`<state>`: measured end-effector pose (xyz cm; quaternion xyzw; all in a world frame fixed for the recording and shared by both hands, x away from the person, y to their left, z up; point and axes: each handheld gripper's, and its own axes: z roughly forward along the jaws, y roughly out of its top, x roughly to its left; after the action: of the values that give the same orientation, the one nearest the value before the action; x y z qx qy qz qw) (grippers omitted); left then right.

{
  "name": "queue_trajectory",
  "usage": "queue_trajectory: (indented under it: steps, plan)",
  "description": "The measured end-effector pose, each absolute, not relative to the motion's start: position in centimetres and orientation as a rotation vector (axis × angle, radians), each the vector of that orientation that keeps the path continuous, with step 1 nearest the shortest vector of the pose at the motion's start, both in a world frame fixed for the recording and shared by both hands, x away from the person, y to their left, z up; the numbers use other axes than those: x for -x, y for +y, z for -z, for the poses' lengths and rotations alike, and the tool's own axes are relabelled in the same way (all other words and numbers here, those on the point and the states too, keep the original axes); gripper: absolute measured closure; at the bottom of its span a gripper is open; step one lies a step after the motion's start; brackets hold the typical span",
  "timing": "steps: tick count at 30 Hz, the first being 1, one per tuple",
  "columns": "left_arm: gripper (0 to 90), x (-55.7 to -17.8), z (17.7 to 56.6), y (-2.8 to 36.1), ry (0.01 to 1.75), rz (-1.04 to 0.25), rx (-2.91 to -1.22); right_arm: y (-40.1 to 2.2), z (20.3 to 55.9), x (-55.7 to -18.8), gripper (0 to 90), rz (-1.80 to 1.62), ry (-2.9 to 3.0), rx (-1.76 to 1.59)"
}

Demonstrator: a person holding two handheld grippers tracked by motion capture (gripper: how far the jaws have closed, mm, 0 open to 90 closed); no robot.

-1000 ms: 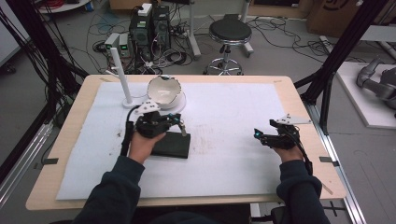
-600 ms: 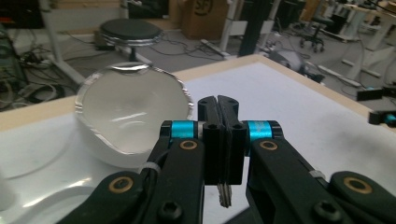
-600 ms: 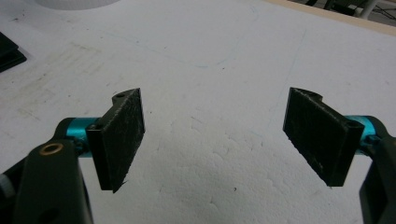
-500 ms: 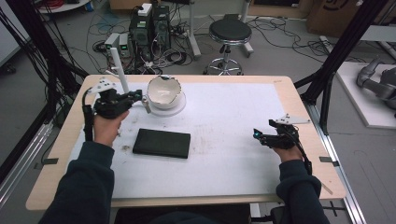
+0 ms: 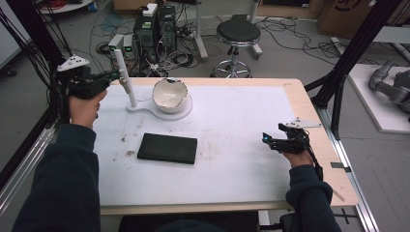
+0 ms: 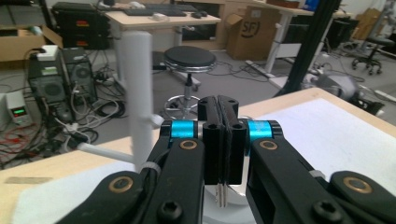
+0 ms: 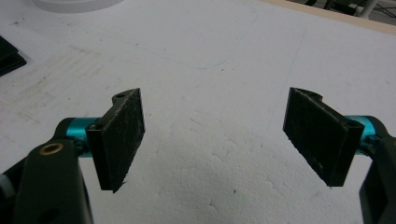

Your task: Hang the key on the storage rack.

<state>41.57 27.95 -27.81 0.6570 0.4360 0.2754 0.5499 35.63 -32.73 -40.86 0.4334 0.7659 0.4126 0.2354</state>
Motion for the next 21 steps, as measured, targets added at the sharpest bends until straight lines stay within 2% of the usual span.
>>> queue_trajectory:
  steps: [18, 20, 21]
  plan:
    - [88.2, -44.6, 28.0, 29.2, 1.144, -0.686, -1.566, -32.8, 40.9, -35.6, 20.8, -1.129, 2.104, -1.191]
    - [88.3, -44.4, 28.3, 29.4, 1.174, -0.719, -1.531, -32.7, 40.8, -35.5, 20.8, -1.133, 2.105, -1.189]
    - [82.8, -44.3, 28.4, 29.6, 1.190, -0.731, -1.507, -32.7, 40.8, -35.5, 20.8, -1.133, 2.107, -1.185]
